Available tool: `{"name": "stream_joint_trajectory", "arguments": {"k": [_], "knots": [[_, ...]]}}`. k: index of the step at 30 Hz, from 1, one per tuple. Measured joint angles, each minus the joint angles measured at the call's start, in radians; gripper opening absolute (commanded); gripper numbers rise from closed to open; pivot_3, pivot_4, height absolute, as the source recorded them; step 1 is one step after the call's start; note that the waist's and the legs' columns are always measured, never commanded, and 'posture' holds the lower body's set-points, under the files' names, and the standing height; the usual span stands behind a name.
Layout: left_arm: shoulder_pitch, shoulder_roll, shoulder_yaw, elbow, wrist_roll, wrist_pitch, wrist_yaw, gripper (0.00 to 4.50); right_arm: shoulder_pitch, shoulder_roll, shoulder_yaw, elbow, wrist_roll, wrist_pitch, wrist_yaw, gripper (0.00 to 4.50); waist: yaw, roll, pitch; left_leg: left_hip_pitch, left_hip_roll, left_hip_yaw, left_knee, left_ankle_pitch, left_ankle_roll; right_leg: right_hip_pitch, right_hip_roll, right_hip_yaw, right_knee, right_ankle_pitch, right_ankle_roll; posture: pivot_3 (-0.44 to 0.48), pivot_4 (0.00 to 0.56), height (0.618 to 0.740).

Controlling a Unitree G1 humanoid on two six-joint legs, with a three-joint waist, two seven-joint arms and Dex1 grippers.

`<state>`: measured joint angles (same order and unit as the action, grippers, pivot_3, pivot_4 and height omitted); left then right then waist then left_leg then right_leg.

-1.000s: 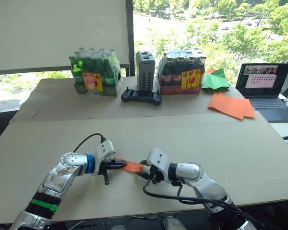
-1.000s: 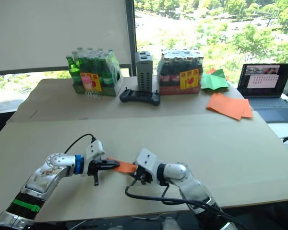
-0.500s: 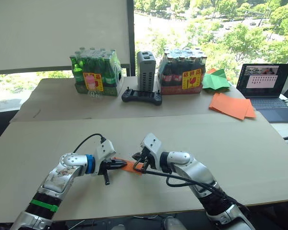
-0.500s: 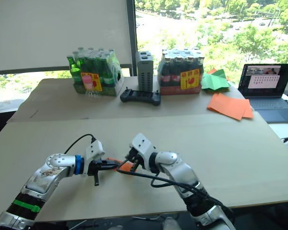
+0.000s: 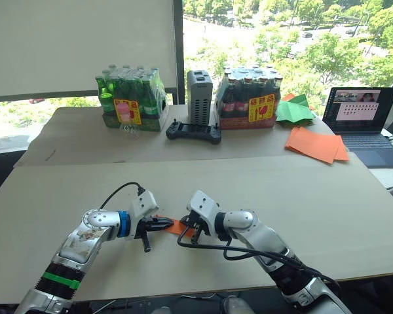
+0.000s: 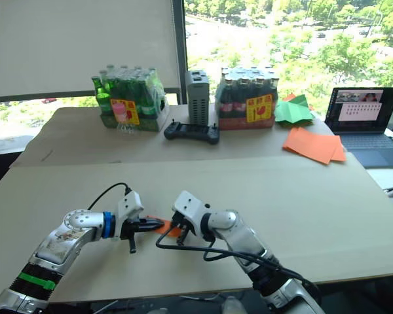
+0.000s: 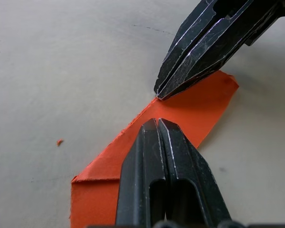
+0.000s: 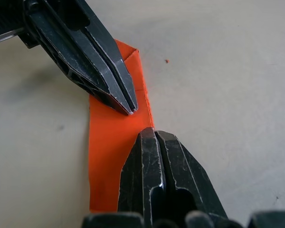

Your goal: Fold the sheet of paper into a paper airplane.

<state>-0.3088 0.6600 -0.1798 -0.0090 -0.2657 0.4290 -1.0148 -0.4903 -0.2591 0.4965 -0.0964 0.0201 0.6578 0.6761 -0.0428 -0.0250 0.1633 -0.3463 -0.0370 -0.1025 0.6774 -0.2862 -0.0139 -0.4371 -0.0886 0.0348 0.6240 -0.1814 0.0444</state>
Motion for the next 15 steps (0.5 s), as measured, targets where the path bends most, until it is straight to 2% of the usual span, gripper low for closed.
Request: {"name": "stream_joint_trajectory", "arguments": {"k": [15], "knots": [[-0.007,0.000,-0.012,0.004,0.020,-0.010,0.001,0.05,0.045,-0.070,0.000,-0.072,0.000,0.002,0.001,0.05,0.003,0.001,-0.001,0.003,0.000,0.000,0.000,0.000,0.000,0.004,0.000,0.000,-0.001,-0.002,0.004,0.000,0.150,0.723]]}}
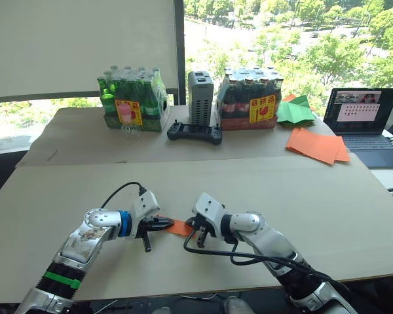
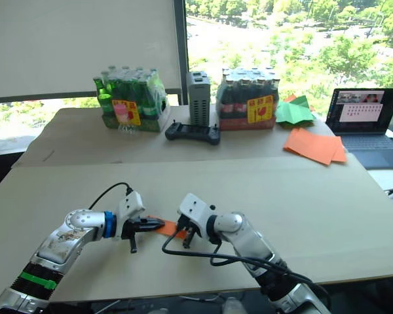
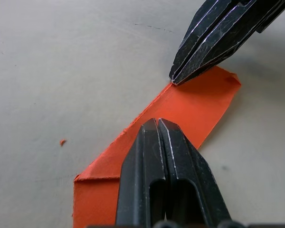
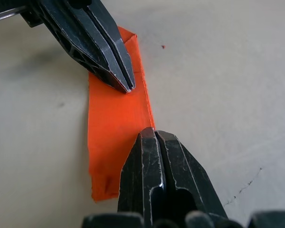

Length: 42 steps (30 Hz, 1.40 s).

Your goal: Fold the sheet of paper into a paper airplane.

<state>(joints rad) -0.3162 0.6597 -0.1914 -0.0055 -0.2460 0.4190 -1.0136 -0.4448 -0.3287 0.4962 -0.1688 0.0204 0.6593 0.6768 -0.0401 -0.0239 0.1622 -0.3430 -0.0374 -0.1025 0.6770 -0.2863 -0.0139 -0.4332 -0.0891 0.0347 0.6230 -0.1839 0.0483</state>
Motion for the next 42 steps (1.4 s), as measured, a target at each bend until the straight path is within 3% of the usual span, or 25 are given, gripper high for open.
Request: {"name": "stream_joint_trajectory", "arguments": {"k": [5,16,25,30,34,42], "knots": [[-0.001,0.000,-0.003,0.003,0.008,0.000,0.000,0.05,0.033,-0.030,-0.006,-0.031,0.000,0.008,0.000,0.05,0.001,0.000,0.000,0.007,0.000,0.000,-0.001,-0.001,0.002,0.009,0.000,0.000,-0.003,-0.004,0.006,0.000,0.150,0.723],[-0.021,-0.007,-0.009,0.023,0.012,-0.001,-0.009,0.05,0.071,-0.092,-0.023,-0.093,0.001,0.010,0.001,0.05,0.008,0.000,0.000,0.007,0.000,-0.001,-0.001,-0.001,0.002,0.011,-0.001,-0.001,-0.008,-0.005,0.007,0.000,0.150,0.723],[-0.024,-0.008,-0.008,0.026,0.014,-0.004,-0.015,0.05,0.051,-0.037,-0.128,-0.149,0.073,0.039,-0.002,0.05,0.008,0.001,0.000,0.005,0.000,-0.001,-0.002,-0.001,0.002,0.009,0.000,-0.001,-0.009,-0.005,0.007,0.000,0.150,0.723],[-0.026,-0.008,-0.008,0.026,0.015,-0.003,-0.016,0.05,0.028,0.010,-0.080,-0.208,0.086,0.039,-0.003,0.05,0.003,0.001,0.000,0.006,0.001,-0.001,-0.002,-0.001,0.002,0.009,0.000,-0.001,-0.009,-0.005,0.007,0.000,0.150,0.723],[-0.031,-0.010,-0.009,0.025,0.016,0.001,-0.017,0.05,0.027,0.032,0.001,-0.127,0.049,0.039,-0.013,0.05,0.003,0.001,0.000,0.005,0.000,-0.001,-0.002,-0.001,0.002,0.009,0.000,-0.001,-0.010,-0.004,0.007,0.000,0.150,0.723],[-0.066,-0.031,-0.039,0.027,0.044,0.004,-0.026,0.05,0.018,0.008,0.032,-0.060,0.018,0.055,-0.011,0.05,0.004,0.001,0.000,0.005,0.000,-0.001,-0.002,-0.001,0.002,0.009,-0.001,-0.001,-0.010,-0.004,0.007,0.000,0.150,0.723]]}}
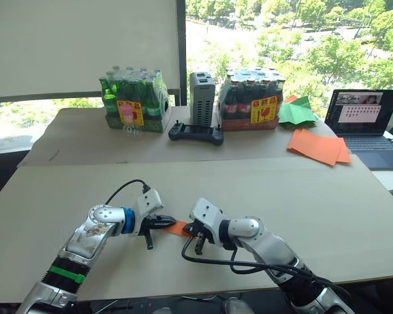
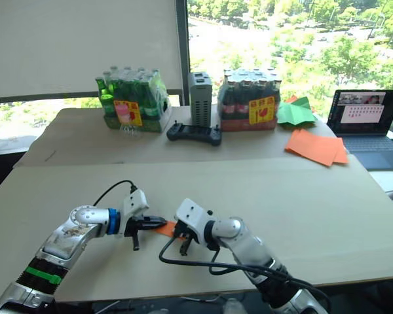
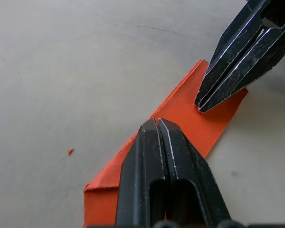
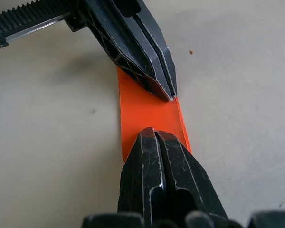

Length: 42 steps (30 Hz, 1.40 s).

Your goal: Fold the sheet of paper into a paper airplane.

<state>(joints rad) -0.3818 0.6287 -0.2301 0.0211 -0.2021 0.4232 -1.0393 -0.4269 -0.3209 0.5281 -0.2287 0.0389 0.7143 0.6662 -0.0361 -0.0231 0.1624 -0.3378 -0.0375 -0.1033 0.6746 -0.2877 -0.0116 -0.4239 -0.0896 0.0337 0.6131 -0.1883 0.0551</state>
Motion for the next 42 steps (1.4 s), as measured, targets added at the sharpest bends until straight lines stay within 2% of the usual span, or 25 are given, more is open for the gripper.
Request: {"name": "stream_joint_trajectory", "arguments": {"k": [7,12,21,38,42], "knots": [[-0.055,-0.013,-0.038,0.048,0.029,-0.017,-0.033,0.05,-0.002,-0.004,0.008,-0.016,0.000,0.027,0.002,0.05,0.000,0.000,0.000,0.000,0.000,0.000,0.000,0.000,0.000,0.000,0.000,0.000,0.000,0.000,0.000,0.000,0.150,0.723],[-0.091,-0.013,-0.065,0.113,0.057,-0.089,-0.069,0.05,-0.004,-0.002,0.011,-0.019,0.000,0.040,-0.003,0.05,0.000,0.000,-0.001,0.001,0.000,0.000,0.000,0.000,0.000,0.001,0.000,0.000,0.000,0.000,0.000,0.000,0.150,0.723],[-0.082,0.007,-0.063,0.146,0.063,-0.158,-0.095,0.05,-0.012,0.012,0.015,-0.021,0.001,0.066,-0.017,0.05,-0.008,0.001,-0.001,0.002,0.001,0.000,-0.001,0.000,0.000,0.001,0.001,0.000,0.000,0.000,0.000,0.000,0.150,0.723],[0.019,0.142,0.069,0.161,0.062,-0.187,-0.087,0.05,-0.022,0.010,0.027,-0.017,0.001,0.071,-0.013,0.05,-0.013,0.004,-0.003,0.004,0.003,0.001,-0.006,0.000,0.000,0.001,0.002,0.000,0.000,0.000,0.000,0.000,0.150,0.723],[0.026,0.148,0.079,0.167,0.062,-0.192,-0.083,0.05,-0.024,0.007,0.028,-0.017,0.001,0.071,-0.009,0.05,-0.012,0.004,-0.003,0.004,0.003,0.001,-0.006,0.000,0.000,0.001,0.002,0.000,0.000,0.000,0.000,0.000,0.150,0.723]]}}
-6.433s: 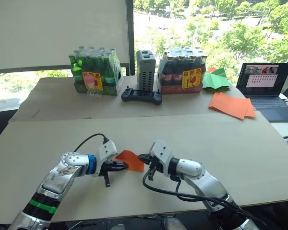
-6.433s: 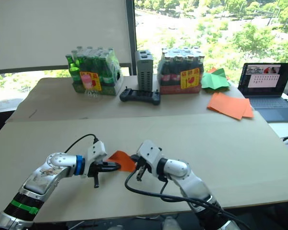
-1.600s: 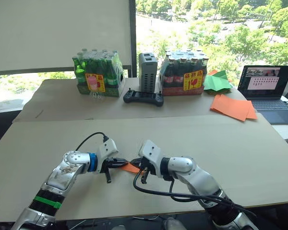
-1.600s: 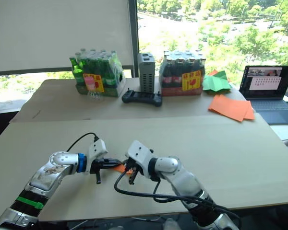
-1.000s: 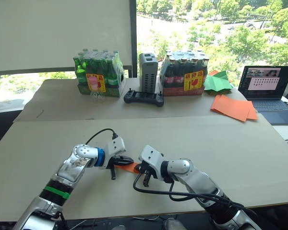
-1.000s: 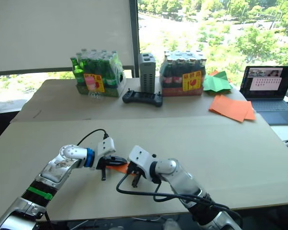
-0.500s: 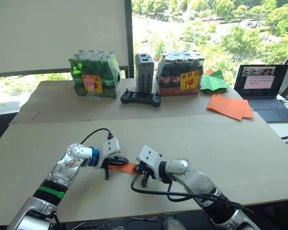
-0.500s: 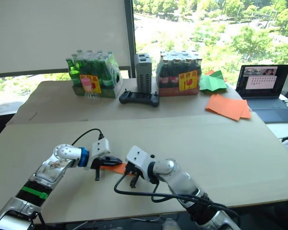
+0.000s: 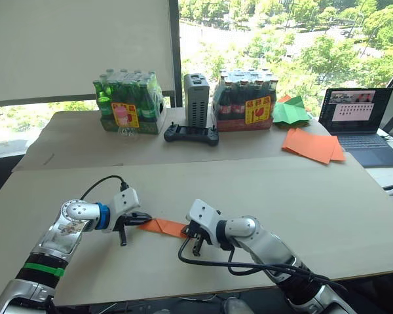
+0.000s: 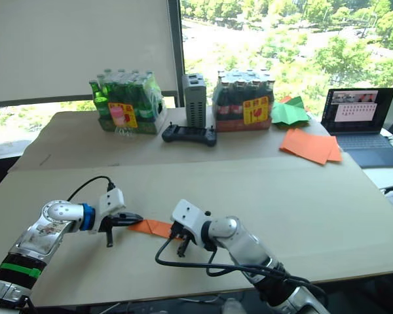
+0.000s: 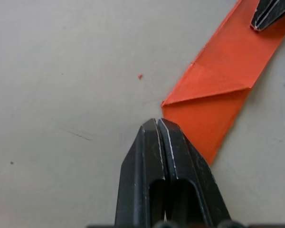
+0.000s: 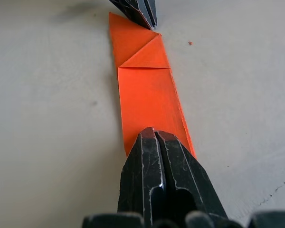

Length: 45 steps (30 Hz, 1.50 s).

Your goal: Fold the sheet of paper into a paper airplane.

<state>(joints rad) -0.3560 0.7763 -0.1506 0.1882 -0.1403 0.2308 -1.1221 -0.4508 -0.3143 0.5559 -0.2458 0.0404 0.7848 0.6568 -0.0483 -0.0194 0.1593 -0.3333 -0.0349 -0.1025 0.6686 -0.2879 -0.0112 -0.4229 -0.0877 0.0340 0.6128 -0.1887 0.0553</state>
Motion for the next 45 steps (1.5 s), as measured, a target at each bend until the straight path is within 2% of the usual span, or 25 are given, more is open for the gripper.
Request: {"name": "stream_joint_trajectory", "arguments": {"k": [8,12,15,18,21,26,27,31,34,39,45], "knots": [[0.000,-0.019,0.027,0.004,-0.022,0.018,0.008,0.05,0.000,0.000,-0.008,0.000,0.001,-0.007,-0.002,0.05,0.003,0.001,0.000,-0.001,0.000,0.000,0.000,0.000,0.000,-0.001,0.000,0.000,0.000,0.000,0.000,0.000,0.150,0.723],[0.001,-0.041,0.091,-0.001,-0.084,0.107,0.039,0.05,0.002,-0.003,-0.040,-0.014,0.013,-0.009,-0.007,0.05,0.004,-0.003,0.003,-0.005,0.000,-0.001,0.000,0.000,0.000,-0.006,0.000,0.000,0.001,0.000,-0.001,0.000,0.150,0.723],[0.017,-0.047,0.221,-0.117,-0.235,0.241,0.051,0.05,0.004,-0.012,-0.092,-0.095,0.030,-0.013,-0.007,0.05,0.004,-0.005,0.004,-0.021,-0.001,-0.002,0.002,0.001,-0.001,-0.020,-0.001,0.000,0.003,0.006,-0.010,0.000,0.150,0.723],[0.098,-0.019,0.318,-0.289,-0.378,0.357,0.039,0.05,0.004,-0.012,-0.154,-0.190,0.068,-0.008,-0.008,0.05,-0.001,-0.005,0.004,-0.023,-0.002,-0.001,0.002,0.000,-0.001,-0.029,-0.005,0.001,0.008,0.007,-0.010,0.000,0.150,0.723],[0.188,-0.005,0.352,-0.376,-0.430,0.422,0.046,0.05,0.006,-0.017,-0.184,-0.245,0.100,0.019,-0.013,0.89,0.000,-0.005,0.004,-0.023,-0.002,0.001,0.001,0.000,-0.001,-0.032,-0.006,0.001,0.006,0.007,-0.010,0.000,0.150,0.723],[0.304,0.002,0.403,-0.447,-0.471,0.474,0.090,0.05,0.065,-0.039,-0.234,-0.356,0.167,0.064,-0.017,2.64,0.011,-0.006,0.005,-0.024,-0.002,0.005,0.001,0.000,-0.001,-0.031,-0.005,-0.001,0.006,0.008,-0.012,0.000,0.150,0.723],[0.314,0.002,0.417,-0.460,-0.484,0.480,0.098,0.60,0.080,-0.044,-0.246,-0.381,0.184,0.065,-0.011,3.03,0.012,-0.007,0.005,-0.024,-0.001,0.005,0.002,0.001,-0.002,-0.031,-0.005,-0.002,0.006,0.008,-0.012,0.000,0.150,0.723],[0.336,0.002,0.441,-0.510,-0.514,0.502,0.125,1.87,0.118,-0.082,-0.257,-0.435,0.242,0.064,0.023,4.40,0.009,-0.007,0.005,-0.021,0.000,0.006,0.002,0.001,-0.003,-0.027,-0.003,-0.002,0.005,0.008,-0.012,0.000,0.150,0.723],[0.340,0.003,0.441,-0.525,-0.529,0.511,0.130,2.88,0.127,-0.086,-0.261,-0.431,0.325,0.091,0.064,4.50,0.005,-0.007,0.005,-0.020,0.001,0.006,0.002,0.001,-0.003,-0.025,-0.002,-0.003,0.005,0.008,-0.012,0.000,0.150,0.723],[0.358,0.010,0.442,-0.527,-0.532,0.511,0.130,2.88,0.117,-0.108,-0.245,-0.379,0.395,0.103,0.128,4.50,0.003,-0.007,0.005,-0.020,0.001,0.006,0.002,0.001,-0.003,-0.025,-0.002,-0.003,0.004,0.009,-0.013,0.000,0.150,0.723],[0.367,0.010,0.444,-0.530,-0.552,0.511,0.130,2.88,0.076,-0.079,-0.163,-0.237,0.368,0.057,0.131,4.50,0.005,-0.007,0.005,-0.020,0.001,0.006,0.002,0.001,-0.003,-0.025,-0.003,-0.003,0.004,0.009,-0.013,0.000,0.150,0.723]]}}
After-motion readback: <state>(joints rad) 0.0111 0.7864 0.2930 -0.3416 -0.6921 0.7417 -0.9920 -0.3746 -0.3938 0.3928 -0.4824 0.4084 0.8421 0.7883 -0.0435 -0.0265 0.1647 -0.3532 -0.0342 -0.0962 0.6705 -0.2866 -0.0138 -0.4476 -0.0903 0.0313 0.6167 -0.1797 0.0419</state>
